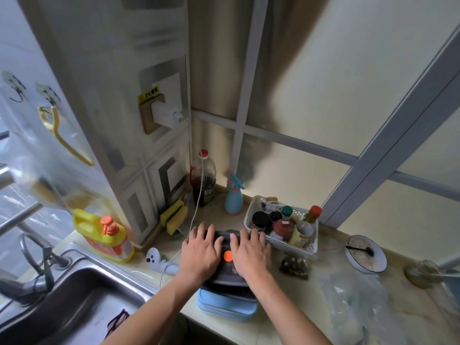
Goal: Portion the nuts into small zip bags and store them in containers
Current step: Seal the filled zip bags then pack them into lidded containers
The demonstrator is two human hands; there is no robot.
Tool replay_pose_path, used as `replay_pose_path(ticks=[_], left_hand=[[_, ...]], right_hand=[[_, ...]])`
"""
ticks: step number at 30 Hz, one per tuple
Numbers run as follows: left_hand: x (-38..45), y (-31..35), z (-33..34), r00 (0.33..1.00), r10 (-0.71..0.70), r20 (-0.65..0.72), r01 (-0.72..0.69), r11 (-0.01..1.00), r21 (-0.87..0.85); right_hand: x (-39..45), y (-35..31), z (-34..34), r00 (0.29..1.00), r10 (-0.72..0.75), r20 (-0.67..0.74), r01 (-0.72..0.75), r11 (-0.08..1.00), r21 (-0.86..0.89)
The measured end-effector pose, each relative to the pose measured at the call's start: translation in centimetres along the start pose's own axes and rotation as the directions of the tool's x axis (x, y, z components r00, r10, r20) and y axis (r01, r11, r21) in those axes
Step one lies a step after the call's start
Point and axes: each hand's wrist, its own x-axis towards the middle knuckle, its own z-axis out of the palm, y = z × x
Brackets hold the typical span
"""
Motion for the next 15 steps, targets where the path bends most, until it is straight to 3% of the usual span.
replay_pose_path(ticks=[5,12,15], left_hand=[[0.1,0.9,-0.2,0.995,-0.036,0.091,0.026,0.993,0.117],[0.2,1.1,0.4,0.995,-0.07,0.07,0.058,0.985,0.164],[-0.1,0.9,0.4,0.994,-0.078,0.075,0.064,0.984,0.167]], right_hand=[[0.4,-0.3,0.3,1.0,0.005,0.021,-0.005,0.999,-0.033],[0.2,-0.7,0.9,1.0,0.001,-0.024,-0.003,0.997,-0.083],[0.3,-0.4,0.7,1.0,0.009,0.022,-0.007,0.998,-0.062]])
